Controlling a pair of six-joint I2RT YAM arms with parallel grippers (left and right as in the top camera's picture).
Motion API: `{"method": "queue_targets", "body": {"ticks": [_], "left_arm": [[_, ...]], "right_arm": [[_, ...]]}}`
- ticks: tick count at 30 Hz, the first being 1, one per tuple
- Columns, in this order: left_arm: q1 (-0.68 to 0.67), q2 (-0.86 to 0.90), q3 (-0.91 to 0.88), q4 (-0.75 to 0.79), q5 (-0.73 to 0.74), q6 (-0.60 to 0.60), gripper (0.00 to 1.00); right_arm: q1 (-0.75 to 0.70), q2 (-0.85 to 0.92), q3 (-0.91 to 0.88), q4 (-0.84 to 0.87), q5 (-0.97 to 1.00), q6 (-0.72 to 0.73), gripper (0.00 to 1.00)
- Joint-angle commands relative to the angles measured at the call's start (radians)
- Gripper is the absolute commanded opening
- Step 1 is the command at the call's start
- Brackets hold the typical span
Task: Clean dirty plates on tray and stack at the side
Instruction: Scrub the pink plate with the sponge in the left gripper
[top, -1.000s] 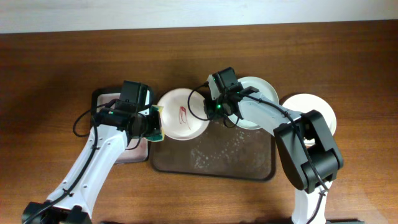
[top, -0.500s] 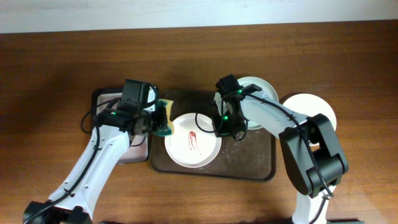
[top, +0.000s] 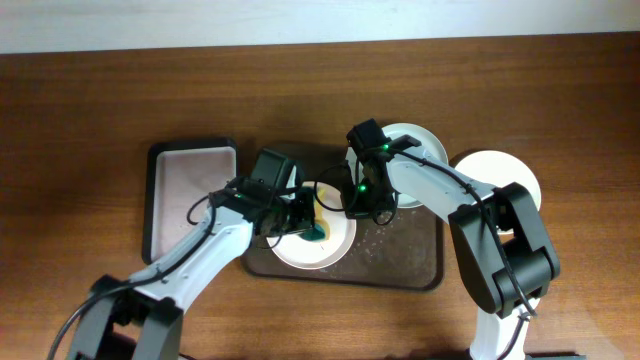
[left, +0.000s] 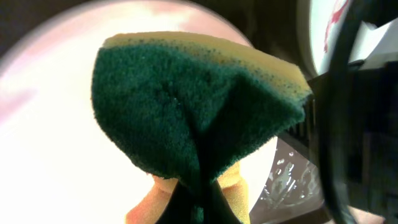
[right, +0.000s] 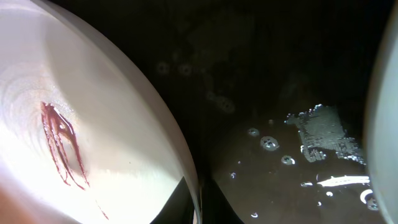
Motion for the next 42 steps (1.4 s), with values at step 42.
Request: {"method": "queue_targets", "body": {"ticks": [42], "left_arm": [[-0.039, 0.234, 0.063, 0.035, -0.160, -0.035, 0.00]], "right_arm": [[0.004, -0.011, -0.005, -0.013, 0.012, 0.006, 0.08]]}}
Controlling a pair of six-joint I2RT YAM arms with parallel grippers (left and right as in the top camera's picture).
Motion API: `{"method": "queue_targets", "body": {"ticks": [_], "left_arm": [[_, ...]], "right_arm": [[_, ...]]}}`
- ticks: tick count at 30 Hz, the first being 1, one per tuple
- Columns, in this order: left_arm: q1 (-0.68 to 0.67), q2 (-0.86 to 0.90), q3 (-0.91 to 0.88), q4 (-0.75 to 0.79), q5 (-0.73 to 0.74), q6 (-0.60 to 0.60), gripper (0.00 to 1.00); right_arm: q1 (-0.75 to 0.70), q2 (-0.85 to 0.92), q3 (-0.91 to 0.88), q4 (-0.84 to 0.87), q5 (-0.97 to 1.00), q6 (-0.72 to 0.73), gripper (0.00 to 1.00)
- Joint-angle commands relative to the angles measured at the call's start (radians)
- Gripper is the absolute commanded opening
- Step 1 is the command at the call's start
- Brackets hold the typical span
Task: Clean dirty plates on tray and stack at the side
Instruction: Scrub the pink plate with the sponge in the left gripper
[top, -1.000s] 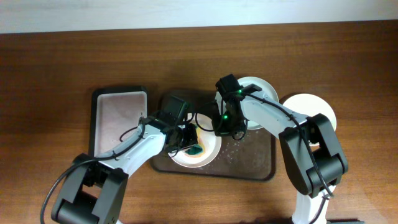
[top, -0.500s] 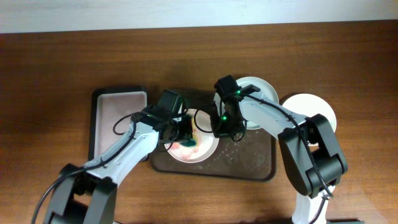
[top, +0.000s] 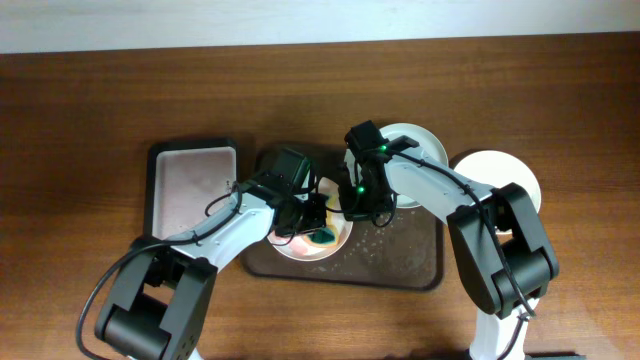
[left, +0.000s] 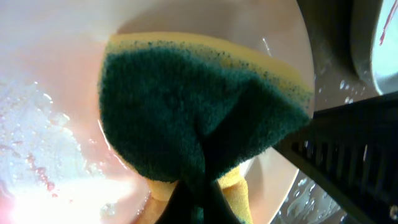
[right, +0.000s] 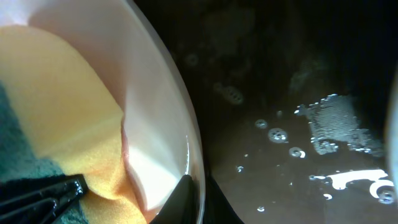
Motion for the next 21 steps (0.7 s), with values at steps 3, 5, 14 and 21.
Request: {"method": "queue_targets", "body": {"ticks": [3, 5, 14, 21], "left_arm": [[0.018, 0.049, -0.004, -0.032, -0.232, -0.014, 0.00], [0.043, 0.048, -0.004, -0.079, -0.272, -0.017, 0.00], [0.097, -0.070, 0.012, -0.147, -0.313, 0.089, 0.00], [0.097, -0.306, 0.020, -0.230, -0.252, 0.132, 0.00]], "right_arm": [[-0.003, -0.011, -0.005, -0.005, 0.011, 0.002, 0.08], [-0.003, -0.011, -0.005, -0.005, 0.012, 0.002, 0.08], [-0.003, -0.011, -0.005, -0.009, 0.012, 0.002, 0.09], [-0.003, -0.011, -0.005, 0.004, 0.013, 0.001, 0.30]]}}
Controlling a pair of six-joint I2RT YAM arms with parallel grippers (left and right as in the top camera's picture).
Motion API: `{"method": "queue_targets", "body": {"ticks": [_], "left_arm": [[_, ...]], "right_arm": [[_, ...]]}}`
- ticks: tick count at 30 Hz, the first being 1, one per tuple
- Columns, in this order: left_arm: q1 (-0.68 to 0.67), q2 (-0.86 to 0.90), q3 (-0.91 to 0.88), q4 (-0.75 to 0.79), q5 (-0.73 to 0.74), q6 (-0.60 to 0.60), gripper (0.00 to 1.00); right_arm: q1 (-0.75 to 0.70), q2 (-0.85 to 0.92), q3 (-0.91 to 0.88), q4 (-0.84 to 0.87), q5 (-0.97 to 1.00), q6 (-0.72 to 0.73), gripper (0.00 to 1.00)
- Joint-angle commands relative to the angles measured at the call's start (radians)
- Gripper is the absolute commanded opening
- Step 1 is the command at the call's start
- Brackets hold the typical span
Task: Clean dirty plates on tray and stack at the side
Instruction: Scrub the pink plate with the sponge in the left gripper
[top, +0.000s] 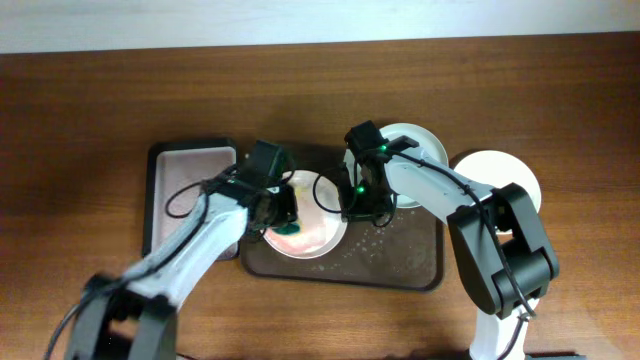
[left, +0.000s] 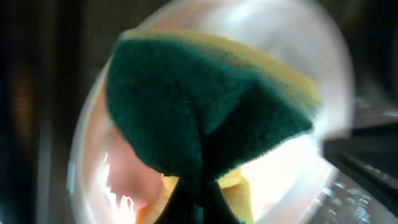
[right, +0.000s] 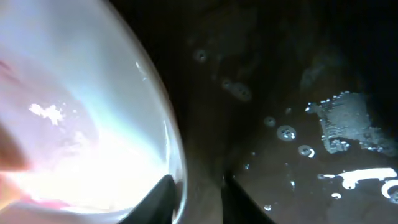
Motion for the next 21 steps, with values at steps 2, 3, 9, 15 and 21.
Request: {"method": "queue_targets", "body": {"ticks": [2, 3, 9, 15, 21], "left_arm": [[0.010, -0.183, -0.001, -0.038, -0.056, 0.042, 0.00], [0.011, -0.194, -0.001, -0.040, -0.069, 0.042, 0.00], [0.009, -0.163, -0.002, -0.037, -0.054, 0.007, 0.00], [0.006, -0.024, -0.003, 0.079, 0.093, -0.016, 0.00], [-0.002, 0.134, -0.003, 0.226, 0.280, -0.016, 0.00]], "right_arm": [[-0.003, -0.011, -0.005, 0.016, 0.028, 0.001, 0.27], [-0.003, -0.011, -0.005, 0.016, 0.028, 0.001, 0.23], [-0.003, -0.011, -0.005, 0.016, 0.028, 0.001, 0.10], [-0.003, -0.011, -0.005, 0.016, 0.028, 0.001, 0.10], [-0.003, -0.011, -0.005, 0.014, 0.028, 0.001, 0.10]]}}
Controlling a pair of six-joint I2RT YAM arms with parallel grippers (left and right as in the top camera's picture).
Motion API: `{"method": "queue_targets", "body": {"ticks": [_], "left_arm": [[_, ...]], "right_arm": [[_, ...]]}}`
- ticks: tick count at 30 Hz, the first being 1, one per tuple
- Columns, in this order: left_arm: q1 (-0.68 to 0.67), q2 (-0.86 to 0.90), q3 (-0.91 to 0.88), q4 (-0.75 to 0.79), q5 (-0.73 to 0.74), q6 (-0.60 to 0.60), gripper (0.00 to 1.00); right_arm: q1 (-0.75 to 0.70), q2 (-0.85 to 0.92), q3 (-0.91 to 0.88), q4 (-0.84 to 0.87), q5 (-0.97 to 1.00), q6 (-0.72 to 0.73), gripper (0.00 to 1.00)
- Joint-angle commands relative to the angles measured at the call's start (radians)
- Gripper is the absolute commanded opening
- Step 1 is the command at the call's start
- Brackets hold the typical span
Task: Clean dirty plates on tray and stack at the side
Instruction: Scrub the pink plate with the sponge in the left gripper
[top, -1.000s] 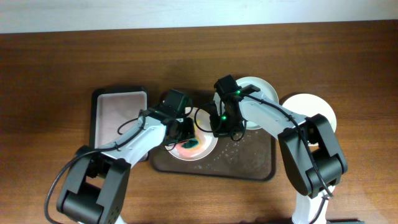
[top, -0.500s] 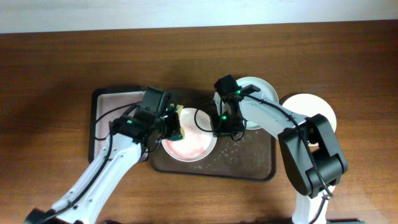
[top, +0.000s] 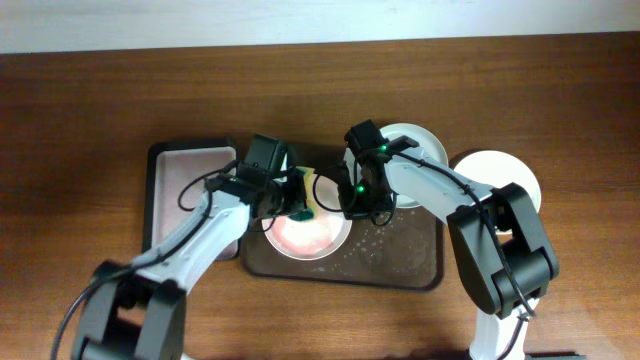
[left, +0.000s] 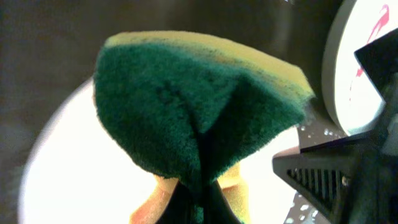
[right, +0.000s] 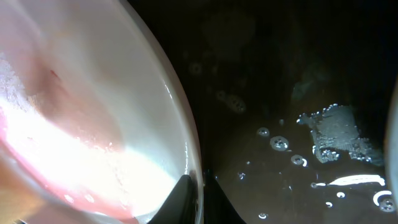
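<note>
A white plate (top: 308, 236) smeared pink lies on the dark tray (top: 400, 268). My left gripper (top: 288, 196) is shut on a green-and-yellow sponge (top: 301, 203) at the plate's far edge. In the left wrist view the sponge (left: 199, 106) fills the frame above my left gripper (left: 199, 200), over the plate (left: 68, 168). My right gripper (top: 352, 206) is shut on the plate's right rim. The right wrist view shows my right gripper (right: 199, 188) pinching that rim, with the plate (right: 93, 118) wet and pink. A second plate (top: 420, 146) with a red streak sits at the tray's back right.
A black bin (top: 192, 195) with a pale pink inside stands left of the tray. A clean white plate (top: 510, 172) rests on the table right of the tray. Water drops lie on the tray floor (right: 311, 124).
My left gripper has moved the sponge from the plate's near-left part to its far edge. The pink smear now shows across the plate's middle. My right gripper still holds the rim.
First the sponge was at the plate's middle and a red streak showed on the plate. Then the sponge was at the right side by my right gripper, then at the near left, now at the far edge. The streak has become a pink wet smear.
</note>
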Motion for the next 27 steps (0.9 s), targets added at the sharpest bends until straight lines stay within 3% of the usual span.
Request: {"method": "queue_targets", "body": {"ticks": [1, 5, 12, 16, 21, 27], "left_arm": [[-0.006, 0.112, -0.003, 0.074, 0.197, -0.006, 0.00], [-0.015, 0.180, -0.003, 0.120, 0.243, -0.006, 0.00], [0.002, 0.197, -0.002, 0.001, 0.096, -0.010, 0.00], [0.034, 0.119, -0.002, -0.127, 0.025, -0.001, 0.00], [0.036, -0.024, -0.001, -0.152, 0.069, 0.051, 0.00], [-0.025, -0.053, -0.005, -0.161, 0.075, -0.064, 0.00]], "right_arm": [[-0.003, -0.011, -0.005, -0.003, 0.016, 0.002, 0.10], [-0.003, -0.011, -0.005, -0.003, 0.016, 0.002, 0.10], [-0.003, -0.011, -0.005, -0.008, 0.016, 0.001, 0.10], [-0.003, -0.011, -0.005, -0.008, 0.016, 0.002, 0.10], [-0.003, -0.011, -0.005, -0.014, 0.016, 0.002, 0.10], [-0.003, -0.011, -0.005, -0.016, 0.016, 0.002, 0.11]]}}
